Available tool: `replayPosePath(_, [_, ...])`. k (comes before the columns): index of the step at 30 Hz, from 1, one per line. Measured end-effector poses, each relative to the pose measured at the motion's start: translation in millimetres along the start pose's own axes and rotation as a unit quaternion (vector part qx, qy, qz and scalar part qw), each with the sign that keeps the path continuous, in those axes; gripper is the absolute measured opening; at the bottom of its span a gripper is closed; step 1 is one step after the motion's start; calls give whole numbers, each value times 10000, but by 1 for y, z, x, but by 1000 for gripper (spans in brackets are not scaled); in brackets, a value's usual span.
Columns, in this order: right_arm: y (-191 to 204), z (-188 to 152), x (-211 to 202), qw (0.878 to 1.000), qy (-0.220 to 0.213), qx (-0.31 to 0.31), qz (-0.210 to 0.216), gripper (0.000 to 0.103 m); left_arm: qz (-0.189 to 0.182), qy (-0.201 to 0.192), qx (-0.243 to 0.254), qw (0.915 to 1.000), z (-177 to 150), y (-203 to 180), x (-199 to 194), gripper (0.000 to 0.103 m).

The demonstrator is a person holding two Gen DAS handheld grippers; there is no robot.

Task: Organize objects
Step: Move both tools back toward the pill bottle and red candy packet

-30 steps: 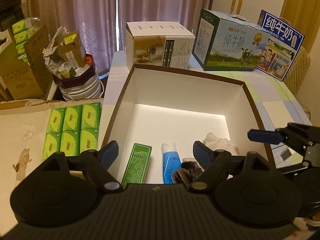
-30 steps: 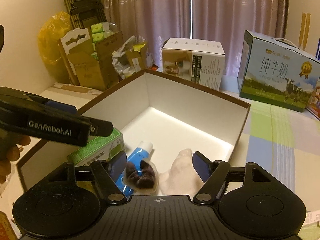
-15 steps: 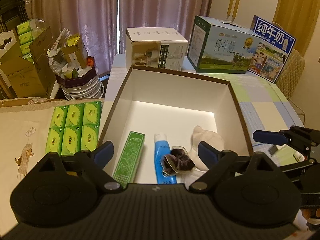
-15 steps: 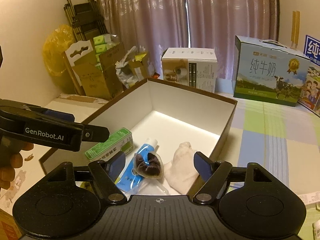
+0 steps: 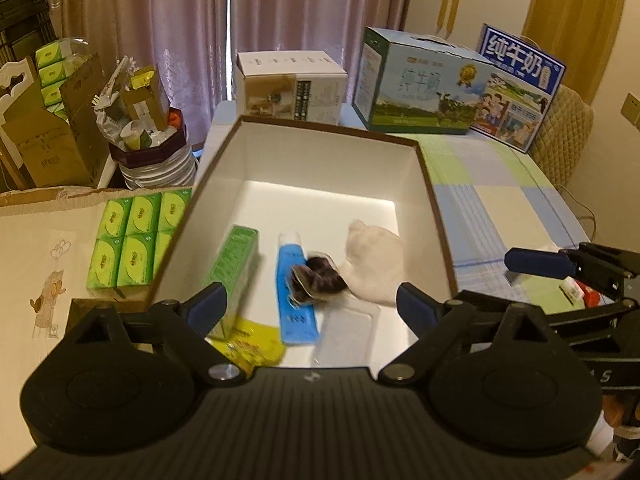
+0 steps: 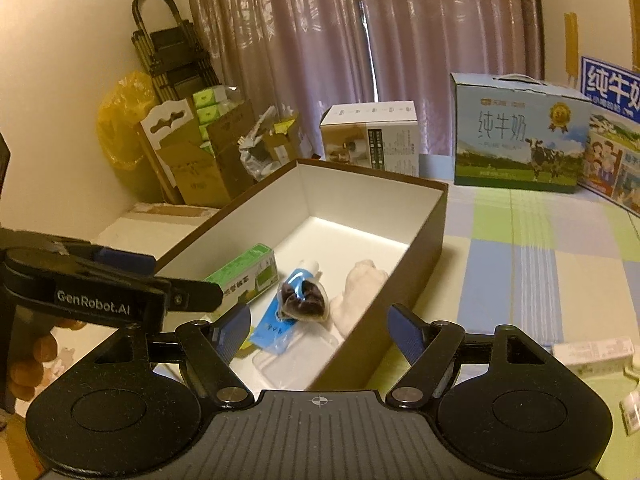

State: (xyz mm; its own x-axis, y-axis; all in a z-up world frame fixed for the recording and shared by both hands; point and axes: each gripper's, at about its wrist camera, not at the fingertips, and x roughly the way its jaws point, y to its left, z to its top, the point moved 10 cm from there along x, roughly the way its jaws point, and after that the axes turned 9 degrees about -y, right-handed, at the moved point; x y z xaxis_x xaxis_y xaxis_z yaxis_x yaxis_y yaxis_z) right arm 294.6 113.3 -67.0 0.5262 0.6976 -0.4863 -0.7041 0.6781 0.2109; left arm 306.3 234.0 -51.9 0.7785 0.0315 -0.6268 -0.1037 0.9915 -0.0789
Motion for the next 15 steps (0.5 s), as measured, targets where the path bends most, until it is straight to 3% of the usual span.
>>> replayPosePath(15, [-39,-20,-61,9995,34,322,67,73,-71,118,-23,9999,-33,-63,-31,90])
